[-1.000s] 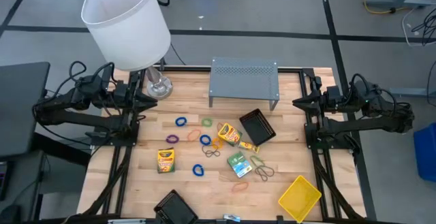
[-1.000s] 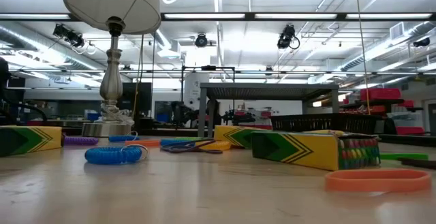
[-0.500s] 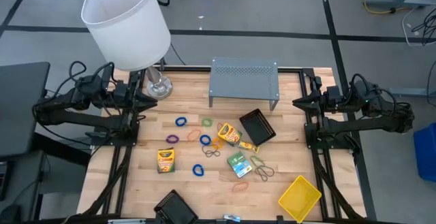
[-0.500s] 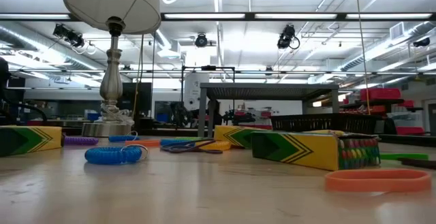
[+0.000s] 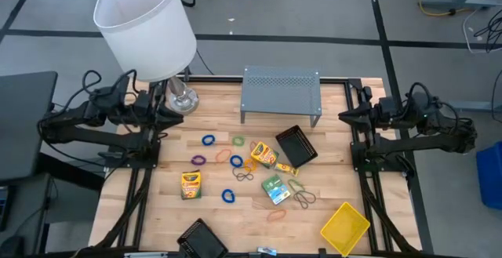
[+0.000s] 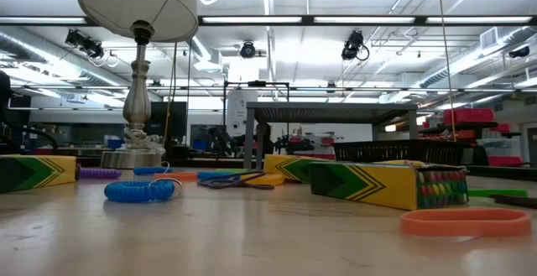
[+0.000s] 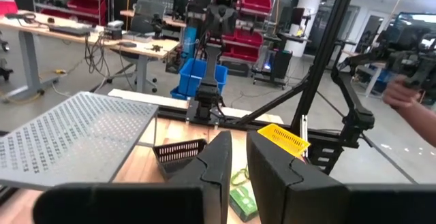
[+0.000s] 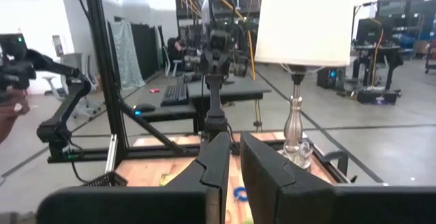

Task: Pick & Place Office Desk Supplies
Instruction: Put the yellow crayon box into the top black bin

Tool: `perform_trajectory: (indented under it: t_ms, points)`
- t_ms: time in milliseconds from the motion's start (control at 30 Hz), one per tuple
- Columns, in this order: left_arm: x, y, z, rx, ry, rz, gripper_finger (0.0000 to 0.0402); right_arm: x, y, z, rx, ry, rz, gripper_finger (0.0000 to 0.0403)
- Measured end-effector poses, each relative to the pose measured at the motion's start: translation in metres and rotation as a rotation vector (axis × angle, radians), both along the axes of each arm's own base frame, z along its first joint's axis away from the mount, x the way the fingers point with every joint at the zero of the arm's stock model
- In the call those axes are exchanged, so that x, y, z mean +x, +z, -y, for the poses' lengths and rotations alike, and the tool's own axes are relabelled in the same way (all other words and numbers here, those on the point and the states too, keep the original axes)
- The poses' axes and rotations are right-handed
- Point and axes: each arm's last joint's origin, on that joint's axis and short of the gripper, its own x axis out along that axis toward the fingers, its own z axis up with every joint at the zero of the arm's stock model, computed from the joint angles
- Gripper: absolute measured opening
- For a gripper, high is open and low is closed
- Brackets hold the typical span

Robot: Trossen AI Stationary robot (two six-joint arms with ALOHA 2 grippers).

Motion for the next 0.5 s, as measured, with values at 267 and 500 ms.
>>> perform_trajectory:
  t_ms: [267, 500]
  points:
    - [0.015, -0.005, 0.000, -0.016, -0.002, -0.061, 0.0055, 0.007, -0.005, 0.000, 0.068, 0.014, -0.039, 0.0048]
    - [0.035, -0.013, -0.001, -0.068, 0.053, -0.140, 0.0055, 0.072, -0.087, -0.007, 0.131, 0.166, -0.495, 0.0048]
